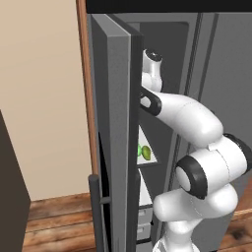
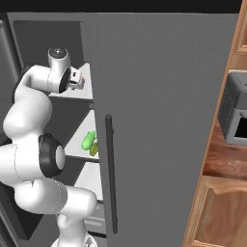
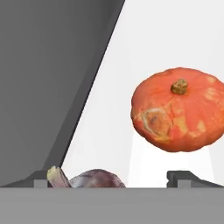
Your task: Take the squash and garlic from the highest rack and move them to the second highest rack where the mango and corn are located, to maximize freezer space. Close the freezer door after rearranging.
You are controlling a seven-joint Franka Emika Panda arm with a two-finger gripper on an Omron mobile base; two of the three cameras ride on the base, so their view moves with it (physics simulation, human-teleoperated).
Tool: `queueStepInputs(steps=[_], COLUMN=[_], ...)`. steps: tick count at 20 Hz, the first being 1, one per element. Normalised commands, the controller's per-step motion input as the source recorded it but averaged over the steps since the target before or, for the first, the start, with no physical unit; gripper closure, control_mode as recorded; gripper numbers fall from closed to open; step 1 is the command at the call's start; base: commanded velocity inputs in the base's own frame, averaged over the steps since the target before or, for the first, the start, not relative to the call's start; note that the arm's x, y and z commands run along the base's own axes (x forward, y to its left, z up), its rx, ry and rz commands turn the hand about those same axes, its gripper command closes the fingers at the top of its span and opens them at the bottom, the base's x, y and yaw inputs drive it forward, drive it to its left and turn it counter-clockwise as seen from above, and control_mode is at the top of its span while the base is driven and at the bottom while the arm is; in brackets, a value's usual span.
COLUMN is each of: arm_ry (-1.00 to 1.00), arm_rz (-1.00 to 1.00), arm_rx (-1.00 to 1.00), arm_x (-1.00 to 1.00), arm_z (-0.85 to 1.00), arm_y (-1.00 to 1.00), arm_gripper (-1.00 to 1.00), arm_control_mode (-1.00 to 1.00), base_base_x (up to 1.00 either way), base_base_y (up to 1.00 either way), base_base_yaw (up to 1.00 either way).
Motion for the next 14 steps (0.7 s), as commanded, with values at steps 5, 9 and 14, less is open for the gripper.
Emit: queueStepInputs(steps=[5,9,14], arm_ry=[0.00,-0.15,-0.23], arm_rz=[0.00,0.00,0.00], arm_rx=[0.00,0.00,0.00], arm_x=[-0.02,-0.51,-1.00], arm_z=[-0.31,-0.01,0.04], arm_y=[0.27,0.06,-0.36], arm_gripper=[1.00,1.00,1.00], arm_control_mode=[-1.00,-1.00,-1.00], base_base_x=[0.00,0.00,0.00], base_base_y=[0.00,0.00,0.00], base_base_yaw=[0.00,0.00,0.00])
